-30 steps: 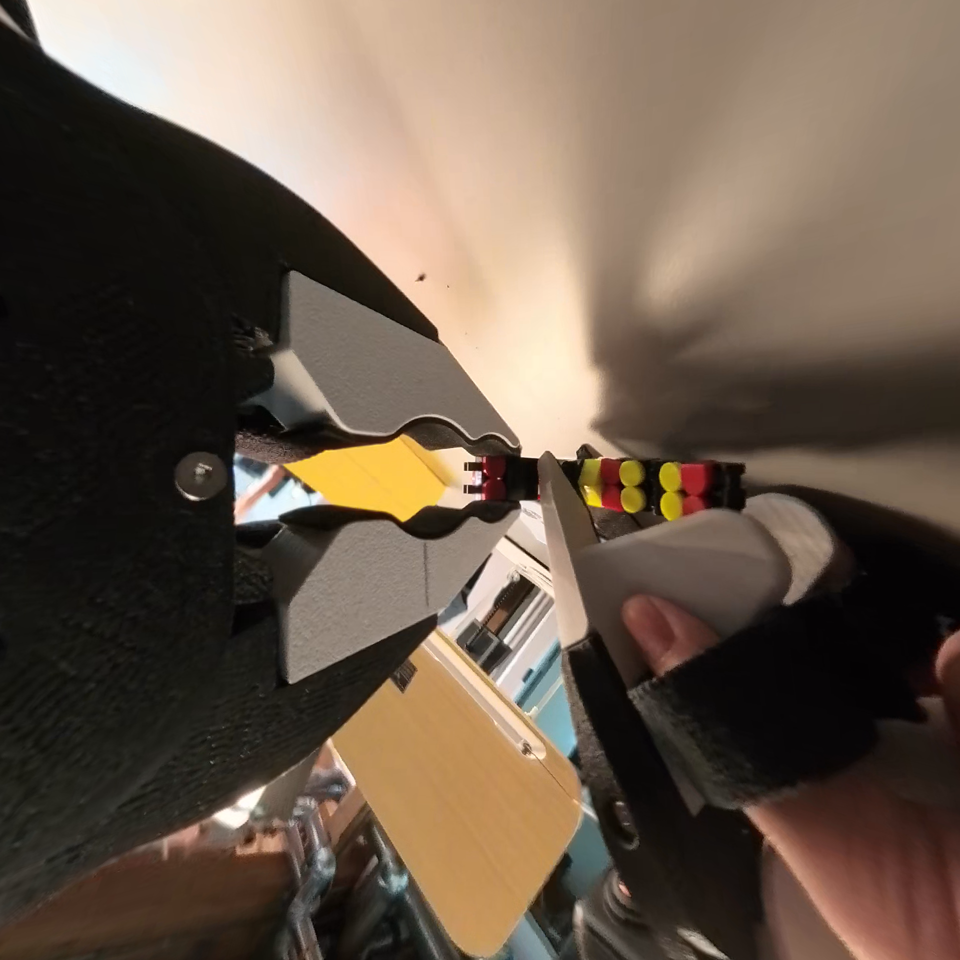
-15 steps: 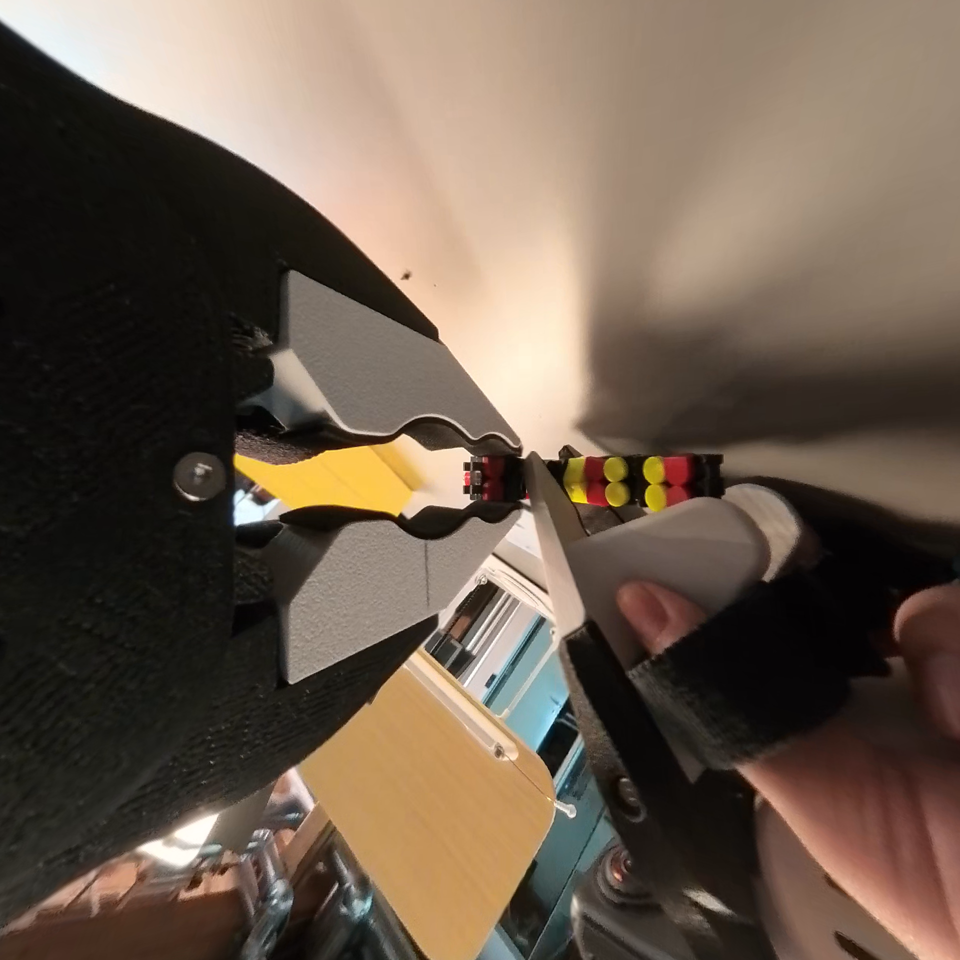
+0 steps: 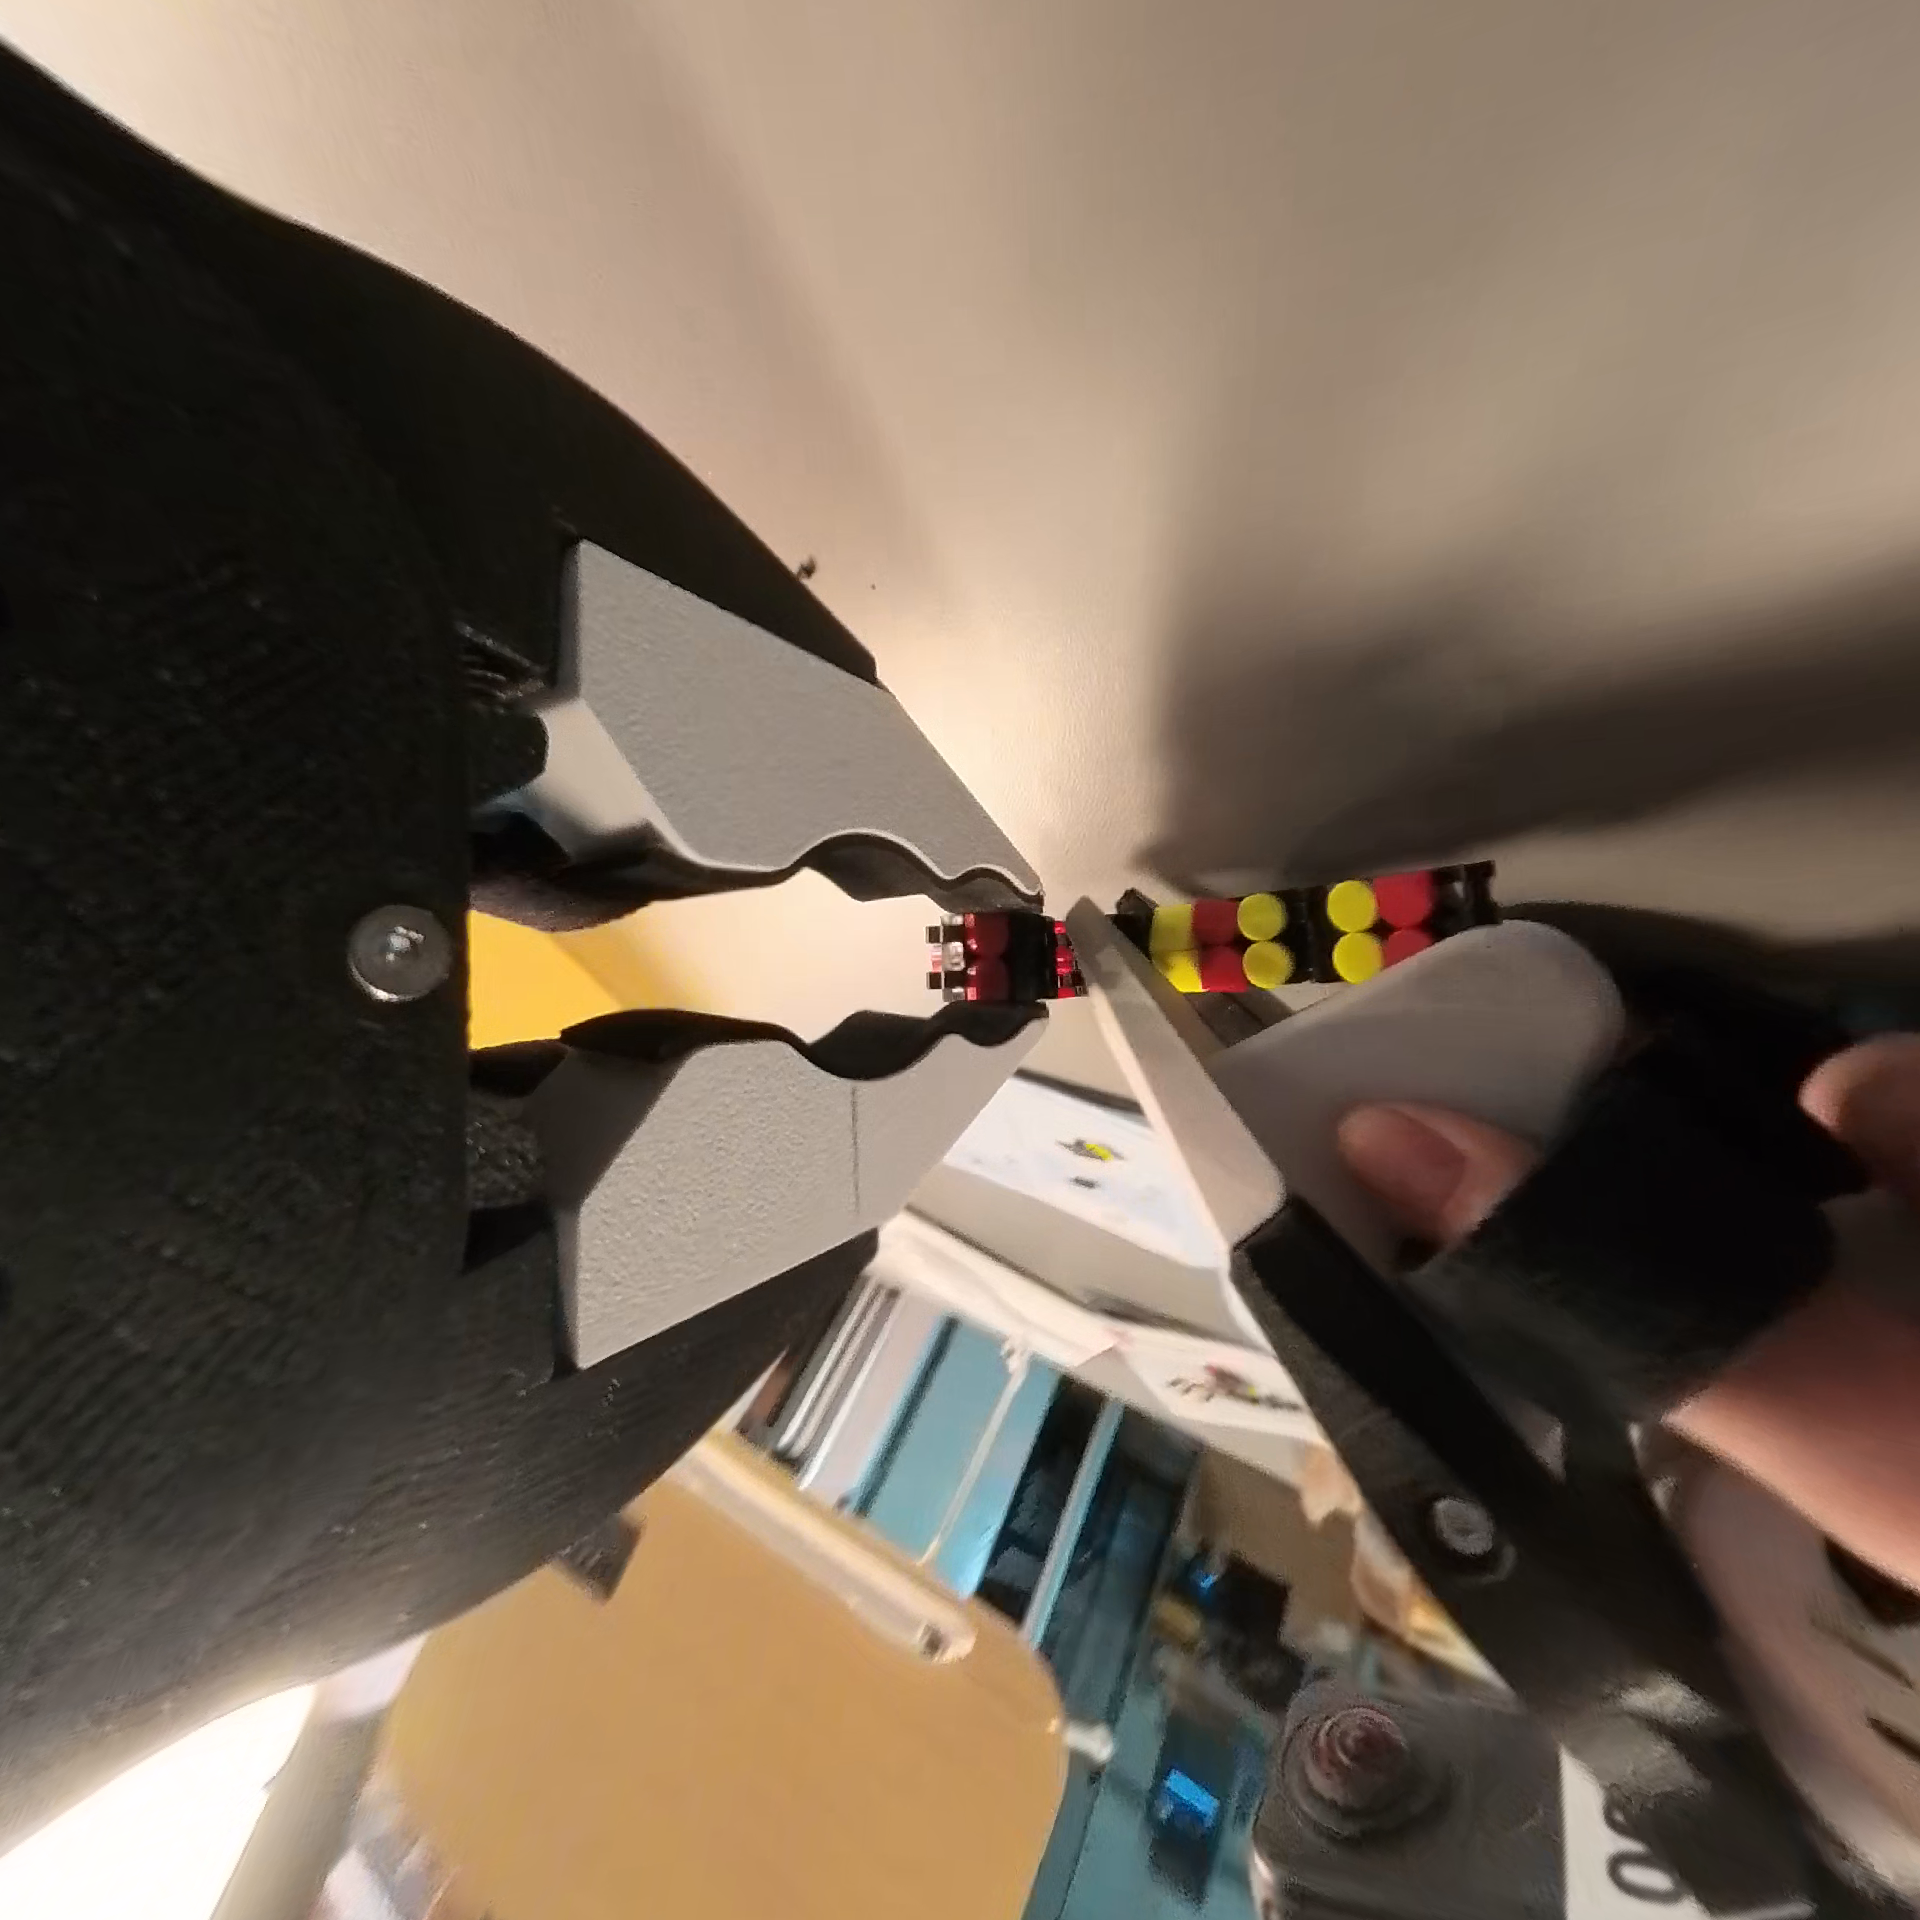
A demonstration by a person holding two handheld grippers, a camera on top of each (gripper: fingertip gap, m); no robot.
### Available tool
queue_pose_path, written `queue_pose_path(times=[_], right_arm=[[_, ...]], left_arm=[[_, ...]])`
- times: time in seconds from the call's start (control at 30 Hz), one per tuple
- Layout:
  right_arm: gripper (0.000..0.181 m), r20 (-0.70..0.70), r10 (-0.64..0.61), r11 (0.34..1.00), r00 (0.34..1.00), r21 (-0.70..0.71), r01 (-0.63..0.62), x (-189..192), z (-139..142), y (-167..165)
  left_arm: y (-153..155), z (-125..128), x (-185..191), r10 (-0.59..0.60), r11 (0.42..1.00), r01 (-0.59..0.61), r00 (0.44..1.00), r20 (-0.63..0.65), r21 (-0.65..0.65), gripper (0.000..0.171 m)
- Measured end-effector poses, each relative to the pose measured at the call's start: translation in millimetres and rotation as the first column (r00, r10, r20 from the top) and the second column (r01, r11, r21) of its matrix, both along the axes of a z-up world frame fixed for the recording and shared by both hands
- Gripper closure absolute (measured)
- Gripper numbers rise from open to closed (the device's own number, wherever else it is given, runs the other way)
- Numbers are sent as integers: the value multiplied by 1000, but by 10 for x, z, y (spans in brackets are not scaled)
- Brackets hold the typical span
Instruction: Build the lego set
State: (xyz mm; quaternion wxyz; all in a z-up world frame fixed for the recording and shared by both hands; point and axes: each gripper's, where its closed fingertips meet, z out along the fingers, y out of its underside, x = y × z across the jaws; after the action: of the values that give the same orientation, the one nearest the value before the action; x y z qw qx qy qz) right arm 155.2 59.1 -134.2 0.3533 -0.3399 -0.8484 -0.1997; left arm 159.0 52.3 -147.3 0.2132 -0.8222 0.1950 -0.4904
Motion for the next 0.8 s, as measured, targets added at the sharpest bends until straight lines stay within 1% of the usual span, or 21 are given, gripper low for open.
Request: queue_pose_path(times=[0.1,0.23,0.37,0.43,0.57,0.8], right_arm=[[166,-22,24,997,999,-79,-25,4,0,-11],[167,-24,62,993,998,-95,-64,-4,-6,-19],[166,-59,59,988,996,-138,-67,-3,-9,-8],[167,-51,71,986,996,-149,-78,2,-15,-29],[167,-34,77,971,997,-223,-82,-1,-18,-32],[167,-12,78,969,997,-236,-78,-19,-29,-45]], left_arm=[[-14,-2,4,-11,1000,11,1000,1,-6,158],[-15,-6,4,-12,1000,12,1000,-1,-9,158],[-10,-8,1,-9,1000,9,1000,0,-14,158],[-21,-13,6,-17,1000,17,1000,-4,-15,158],[-31,-20,10,-25,1000,24,1000,-10,-15,158],[-26,-28,7,-19,1000,19,1000,-16,-16,158]])
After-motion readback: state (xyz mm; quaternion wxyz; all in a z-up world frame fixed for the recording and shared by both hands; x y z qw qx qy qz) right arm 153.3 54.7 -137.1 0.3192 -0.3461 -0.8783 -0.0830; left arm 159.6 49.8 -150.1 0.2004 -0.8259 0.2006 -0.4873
